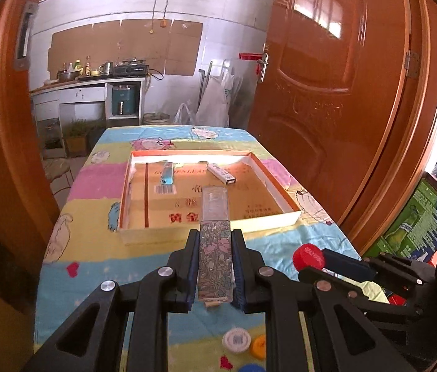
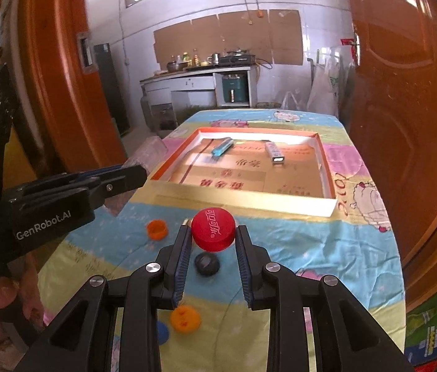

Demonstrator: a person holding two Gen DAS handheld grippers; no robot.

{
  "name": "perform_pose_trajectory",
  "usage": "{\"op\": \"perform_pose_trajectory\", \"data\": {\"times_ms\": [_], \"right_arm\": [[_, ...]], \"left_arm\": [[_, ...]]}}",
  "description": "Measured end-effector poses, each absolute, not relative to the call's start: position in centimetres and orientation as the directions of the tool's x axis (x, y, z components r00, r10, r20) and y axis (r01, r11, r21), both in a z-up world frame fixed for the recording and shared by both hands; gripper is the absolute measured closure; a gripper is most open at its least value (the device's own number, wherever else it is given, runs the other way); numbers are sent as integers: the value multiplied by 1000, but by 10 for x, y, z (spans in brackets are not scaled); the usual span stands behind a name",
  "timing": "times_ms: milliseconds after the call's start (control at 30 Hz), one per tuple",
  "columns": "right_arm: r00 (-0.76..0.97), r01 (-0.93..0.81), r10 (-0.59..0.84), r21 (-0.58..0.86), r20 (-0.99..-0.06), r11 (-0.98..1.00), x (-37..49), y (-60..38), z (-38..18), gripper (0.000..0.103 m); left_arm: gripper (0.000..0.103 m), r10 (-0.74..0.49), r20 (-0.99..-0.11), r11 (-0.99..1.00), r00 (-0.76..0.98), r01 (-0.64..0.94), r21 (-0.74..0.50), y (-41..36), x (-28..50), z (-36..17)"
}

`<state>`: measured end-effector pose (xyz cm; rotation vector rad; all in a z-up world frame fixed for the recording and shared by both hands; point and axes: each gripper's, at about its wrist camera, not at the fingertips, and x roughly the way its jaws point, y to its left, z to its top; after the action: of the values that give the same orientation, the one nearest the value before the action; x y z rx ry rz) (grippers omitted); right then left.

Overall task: Organize rigid objects
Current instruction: 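Carry the clear tube and red cap over the tray and lower them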

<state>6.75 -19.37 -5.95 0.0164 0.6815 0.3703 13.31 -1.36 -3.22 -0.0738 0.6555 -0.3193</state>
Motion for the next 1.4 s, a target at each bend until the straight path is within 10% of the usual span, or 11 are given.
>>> {"op": "perform_pose_trajectory", "data": {"times_ms": [1400], "right_arm": [[655, -295, 264, 83, -708, 952, 297, -266, -79, 74]], "left_arm": [[83, -264, -750, 956, 607, 266, -121, -57, 340, -64]]}}
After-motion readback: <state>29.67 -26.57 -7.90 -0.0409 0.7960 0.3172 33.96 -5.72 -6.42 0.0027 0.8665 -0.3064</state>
